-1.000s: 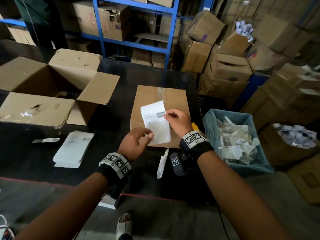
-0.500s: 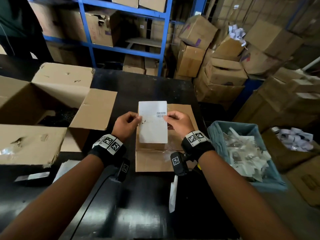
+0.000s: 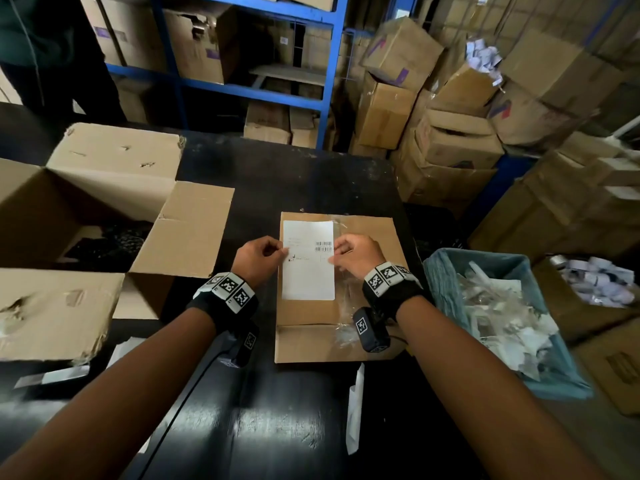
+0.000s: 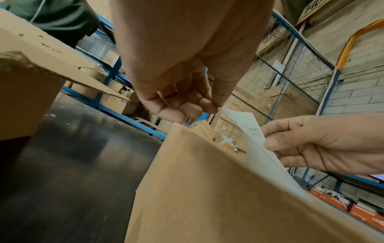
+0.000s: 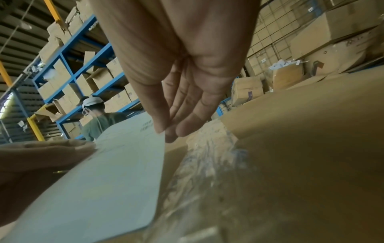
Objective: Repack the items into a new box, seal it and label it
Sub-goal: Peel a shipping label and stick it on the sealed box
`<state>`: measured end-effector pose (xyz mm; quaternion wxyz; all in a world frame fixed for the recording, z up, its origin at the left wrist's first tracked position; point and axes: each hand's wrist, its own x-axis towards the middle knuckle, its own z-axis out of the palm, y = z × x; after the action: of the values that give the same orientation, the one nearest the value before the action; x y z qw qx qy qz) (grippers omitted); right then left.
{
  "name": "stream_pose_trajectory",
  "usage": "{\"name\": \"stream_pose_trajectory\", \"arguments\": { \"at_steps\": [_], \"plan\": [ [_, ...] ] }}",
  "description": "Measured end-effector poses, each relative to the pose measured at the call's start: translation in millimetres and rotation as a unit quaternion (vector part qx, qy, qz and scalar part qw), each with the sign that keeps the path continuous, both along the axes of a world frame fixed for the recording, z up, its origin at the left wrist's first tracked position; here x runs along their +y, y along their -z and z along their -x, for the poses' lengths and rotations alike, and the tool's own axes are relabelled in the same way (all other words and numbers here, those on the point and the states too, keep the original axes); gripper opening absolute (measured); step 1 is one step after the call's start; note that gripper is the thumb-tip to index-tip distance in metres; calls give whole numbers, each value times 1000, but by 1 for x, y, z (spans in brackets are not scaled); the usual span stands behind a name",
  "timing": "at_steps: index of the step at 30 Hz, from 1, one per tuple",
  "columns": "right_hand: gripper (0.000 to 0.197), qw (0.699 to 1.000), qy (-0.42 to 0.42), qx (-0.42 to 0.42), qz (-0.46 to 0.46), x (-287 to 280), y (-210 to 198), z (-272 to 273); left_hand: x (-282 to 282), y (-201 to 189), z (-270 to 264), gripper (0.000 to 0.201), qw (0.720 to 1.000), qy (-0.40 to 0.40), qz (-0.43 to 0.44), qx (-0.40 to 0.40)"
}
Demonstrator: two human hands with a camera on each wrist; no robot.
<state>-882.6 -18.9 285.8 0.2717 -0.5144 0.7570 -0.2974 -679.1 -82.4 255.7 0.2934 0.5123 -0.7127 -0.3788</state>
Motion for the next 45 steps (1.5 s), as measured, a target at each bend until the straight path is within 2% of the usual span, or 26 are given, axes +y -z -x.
{"name": "stream_pose_trajectory", "arguments": {
  "at_steps": [17,21,25,27,29,31,33,36,38,39,41,43,45],
  "plan": [
    [18,993,-31,75,-81,-21,5,7,-9,14,13,19,997,-18,-5,-80],
    [20,985,-51,130,-97,-27,3,2,-10,15,14,20,994,-14,-5,-107],
    [44,975,-75,191,-83,-28,2,-5,-8,12,15,20,989,-12,12,-147],
    [40,967,-97,226,-67,-28,3,-9,-7,10,17,20,987,-7,29,-160],
    [27,954,-128,266,-62,-28,2,-11,-7,8,19,21,984,2,46,-173],
    [20,936,-156,307,-79,-30,0,-10,-9,9,19,24,978,12,70,-195],
    [24,925,-163,326,-110,-32,-2,-5,-11,11,18,29,972,13,75,-222],
    [25,929,-159,311,-123,-35,-2,6,-11,12,18,40,963,-16,69,-260],
    [33,927,-182,306,-121,-39,2,12,-11,9,18,52,958,-42,62,-278],
    [43,922,-207,302,-128,-41,3,14,-12,8,19,53,954,-37,77,-287],
    [61,899,-265,307,-164,-45,6,15,-12,9,20,46,938,30,149,-310],
    [62,868,-302,337,-201,-49,10,16,-14,12,22,43,908,133,190,-350],
    [66,852,-318,350,-224,-49,15,19,-20,16,22,49,884,195,165,-391]
  ]
}}
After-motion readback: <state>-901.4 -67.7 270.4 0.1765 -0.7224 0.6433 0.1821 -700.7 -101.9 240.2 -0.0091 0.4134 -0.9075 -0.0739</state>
